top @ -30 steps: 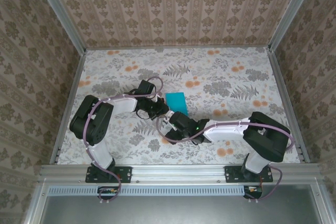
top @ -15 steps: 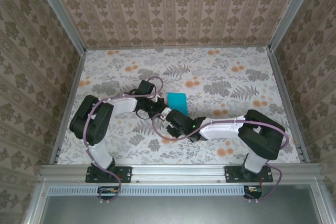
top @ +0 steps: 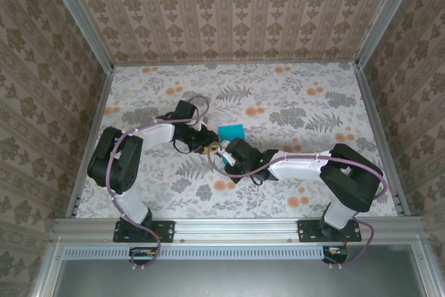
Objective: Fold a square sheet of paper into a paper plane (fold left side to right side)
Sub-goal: Third fold the triangle at the center of the table.
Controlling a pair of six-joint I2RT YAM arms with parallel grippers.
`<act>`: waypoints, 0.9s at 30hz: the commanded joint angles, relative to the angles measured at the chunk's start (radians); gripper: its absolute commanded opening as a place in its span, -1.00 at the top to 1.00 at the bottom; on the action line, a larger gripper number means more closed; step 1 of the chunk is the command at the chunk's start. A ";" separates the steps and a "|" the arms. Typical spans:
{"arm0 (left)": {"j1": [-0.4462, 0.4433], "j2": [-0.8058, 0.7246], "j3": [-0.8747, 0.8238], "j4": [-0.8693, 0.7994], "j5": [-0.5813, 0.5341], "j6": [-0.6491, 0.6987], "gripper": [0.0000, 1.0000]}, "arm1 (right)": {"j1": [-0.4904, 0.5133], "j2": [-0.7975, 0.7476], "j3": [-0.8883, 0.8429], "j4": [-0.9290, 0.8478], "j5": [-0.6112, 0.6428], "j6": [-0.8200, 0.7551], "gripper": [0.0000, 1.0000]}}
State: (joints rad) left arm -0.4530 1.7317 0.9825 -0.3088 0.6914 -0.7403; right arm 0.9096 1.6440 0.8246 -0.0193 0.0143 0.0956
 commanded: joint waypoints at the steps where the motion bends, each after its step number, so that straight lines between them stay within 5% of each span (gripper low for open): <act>1: 0.026 -0.024 0.079 -0.096 -0.011 0.121 0.49 | -0.031 -0.020 0.022 -0.042 -0.128 0.061 1.00; 7: 0.006 0.107 0.212 -0.121 0.017 0.210 0.75 | -0.068 -0.008 0.029 -0.041 -0.216 0.098 1.00; 27: -0.088 0.413 0.441 -0.215 0.009 0.321 0.84 | -0.130 0.018 0.029 -0.011 -0.299 0.157 1.00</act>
State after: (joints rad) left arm -0.5365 2.1151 1.3972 -0.4782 0.7097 -0.4641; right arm 0.7898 1.6520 0.8364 -0.0284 -0.2672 0.2337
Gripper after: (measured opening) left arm 0.083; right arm 0.051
